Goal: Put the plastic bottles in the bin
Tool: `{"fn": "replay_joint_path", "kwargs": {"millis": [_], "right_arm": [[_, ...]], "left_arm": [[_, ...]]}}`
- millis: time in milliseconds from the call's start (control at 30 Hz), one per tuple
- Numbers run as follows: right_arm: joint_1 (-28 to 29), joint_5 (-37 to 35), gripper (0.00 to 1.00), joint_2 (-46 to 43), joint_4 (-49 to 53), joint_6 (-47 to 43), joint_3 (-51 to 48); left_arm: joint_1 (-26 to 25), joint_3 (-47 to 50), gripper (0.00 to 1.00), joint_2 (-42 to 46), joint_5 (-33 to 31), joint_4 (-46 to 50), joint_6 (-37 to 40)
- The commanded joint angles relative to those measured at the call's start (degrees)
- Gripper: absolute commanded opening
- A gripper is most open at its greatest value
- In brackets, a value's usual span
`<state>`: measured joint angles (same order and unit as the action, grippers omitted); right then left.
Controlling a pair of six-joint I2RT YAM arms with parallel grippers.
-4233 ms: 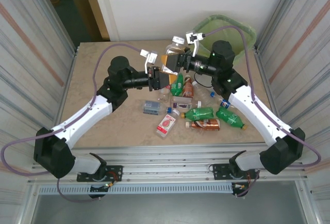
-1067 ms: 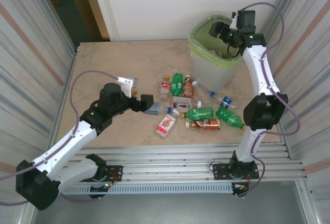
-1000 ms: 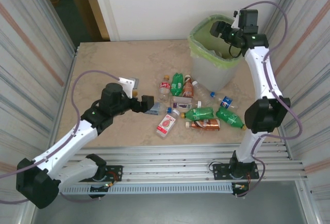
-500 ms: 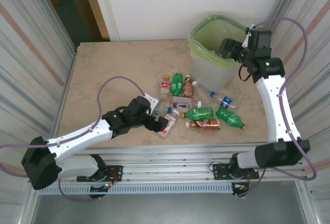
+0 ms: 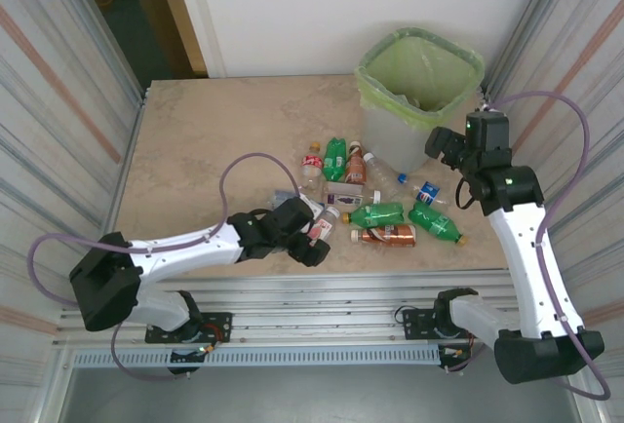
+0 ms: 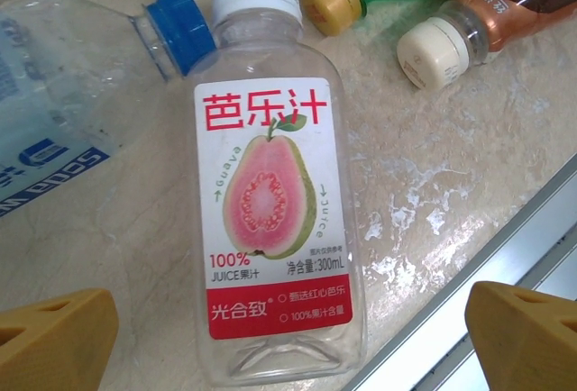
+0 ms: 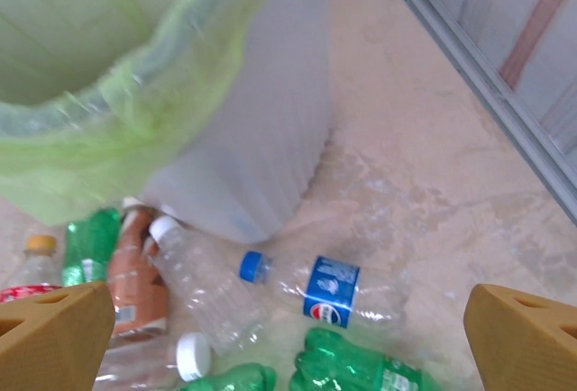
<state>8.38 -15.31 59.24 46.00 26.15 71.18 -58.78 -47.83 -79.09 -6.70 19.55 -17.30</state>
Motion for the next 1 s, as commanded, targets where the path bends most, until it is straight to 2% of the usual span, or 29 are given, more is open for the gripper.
{"fn": "replay_joint_path", "kwargs": {"millis": [0, 467, 967], "right_arm": [[0.62, -4.3, 0.98, -2.25, 3.21, 2.42, -2.13], [0.58, -4.54, 0.98, -8.03, 3.65, 4.96, -8.37], [0.58, -2.83, 0.98, -7.23, 2.34, 5.01, -9.0]], "left_arm": [[-0.88, -2.69, 0.99, -1.91, -1.29, 1.58, 0.6], [-0.83, -7.58, 0.99, -10.14, -6.92, 6.54, -3.59], [1.86, -9.23, 0.93, -16.33, -3.21, 6.26, -4.17]]}}
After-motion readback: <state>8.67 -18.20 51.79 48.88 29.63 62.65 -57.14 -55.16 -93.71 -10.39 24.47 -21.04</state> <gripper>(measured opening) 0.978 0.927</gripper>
